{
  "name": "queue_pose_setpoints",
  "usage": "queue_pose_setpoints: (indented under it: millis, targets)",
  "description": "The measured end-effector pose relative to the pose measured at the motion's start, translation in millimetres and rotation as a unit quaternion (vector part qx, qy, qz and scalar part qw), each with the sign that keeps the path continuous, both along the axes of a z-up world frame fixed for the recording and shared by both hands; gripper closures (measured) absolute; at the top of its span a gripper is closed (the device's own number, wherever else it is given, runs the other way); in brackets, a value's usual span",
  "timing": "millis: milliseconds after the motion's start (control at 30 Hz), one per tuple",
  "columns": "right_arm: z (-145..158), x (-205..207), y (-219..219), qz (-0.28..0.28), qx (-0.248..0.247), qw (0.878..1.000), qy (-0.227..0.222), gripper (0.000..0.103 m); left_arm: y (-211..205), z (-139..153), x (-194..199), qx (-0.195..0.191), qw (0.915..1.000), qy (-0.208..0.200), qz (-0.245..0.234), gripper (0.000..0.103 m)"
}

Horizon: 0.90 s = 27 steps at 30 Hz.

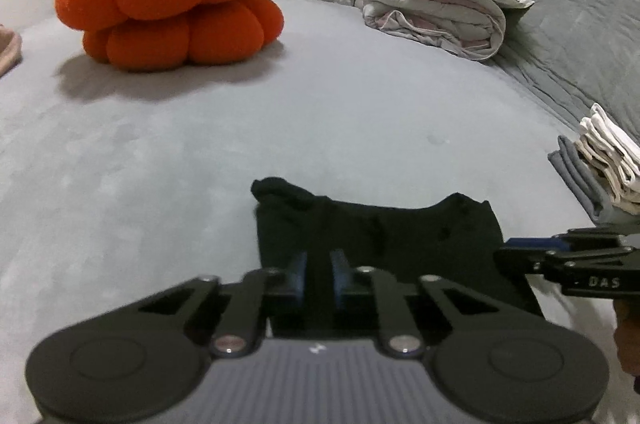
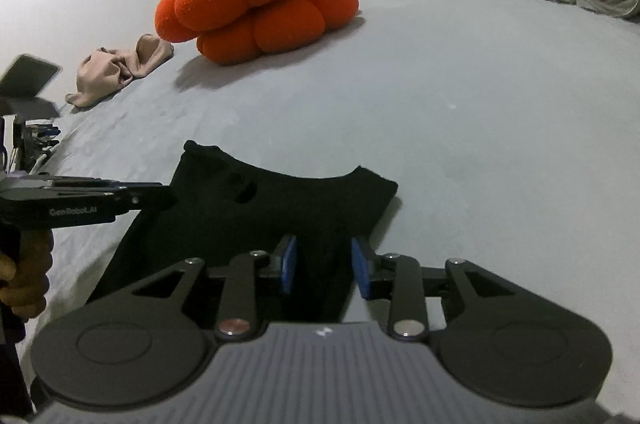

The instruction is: Fold clothes

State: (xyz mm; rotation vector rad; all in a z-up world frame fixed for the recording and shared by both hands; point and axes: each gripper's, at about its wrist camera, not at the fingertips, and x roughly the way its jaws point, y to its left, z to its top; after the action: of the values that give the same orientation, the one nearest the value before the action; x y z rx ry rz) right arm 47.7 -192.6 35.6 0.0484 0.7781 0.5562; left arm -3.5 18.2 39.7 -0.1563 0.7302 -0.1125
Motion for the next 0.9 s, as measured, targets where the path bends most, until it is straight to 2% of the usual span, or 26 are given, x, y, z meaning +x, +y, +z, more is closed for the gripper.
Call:
queue_pose_setpoints:
  millis: [33, 100, 267, 467, 500, 533, 567, 600, 700, 767, 800, 900]
  targets:
    - [-1, 1, 1, 0.000, -0.001, 1.000, 0.000, 0.083, 0, 0, -1, -0.001, 1.0000, -0.004, -0.002, 0.098]
    - [1, -2, 2, 0.001, -0.011, 1.000, -0.008, 0.090, 2, 1, -4, -0.003, 0.9999, -0.013, -0.005, 0.099]
    - [16, -13, 3, 0.001, -0.024, 0.999, -0.047, 0.095, 6, 8, -9, -0.014, 0.9993, -0.035, -0.008, 0.099]
    - [12, -15, 12, 0.012, -0.032, 0.998, -0.055, 0.096, 4, 8, -8, -0.021, 0.9988, -0.041, -0.017, 0.099]
    - [11, -12, 10, 0.004, -0.028, 0.998, -0.051, 0.089, 3, 7, -7, -0.021, 0.9989, -0.039, -0.018, 0.099]
    - [10, -9, 8, 0.001, -0.023, 0.999, -0.042, 0.077, 3, 6, -6, -0.020, 0.9990, -0.037, -0.018, 0.099]
    - [7, -7, 7, 0.001, -0.021, 0.999, -0.032, 0.071, 3, 4, -5, -0.019, 0.9990, -0.035, -0.018, 0.099]
    - [5, -5, 6, 0.001, -0.020, 1.000, -0.024, 0.068, 3, 3, -4, -0.020, 0.9992, -0.032, -0.017, 0.099]
    - [1, -3, 7, 0.001, -0.017, 1.000, -0.018, 0.068, 5, 1, -3, -0.027, 0.9992, -0.026, -0.014, 0.099]
    - [3, -4, 9, 0.003, -0.024, 0.999, -0.027, 0.088, 6, 2, -4, -0.030, 0.9991, -0.028, -0.012, 0.099]
    - [4, -4, 9, 0.003, -0.027, 0.999, -0.031, 0.093, 6, 4, -5, -0.030, 0.9990, -0.030, -0.013, 0.099]
    - [10, -10, 11, 0.001, -0.046, 0.997, -0.056, 0.096, 7, 8, -8, -0.034, 0.9984, -0.042, -0.015, 0.099]
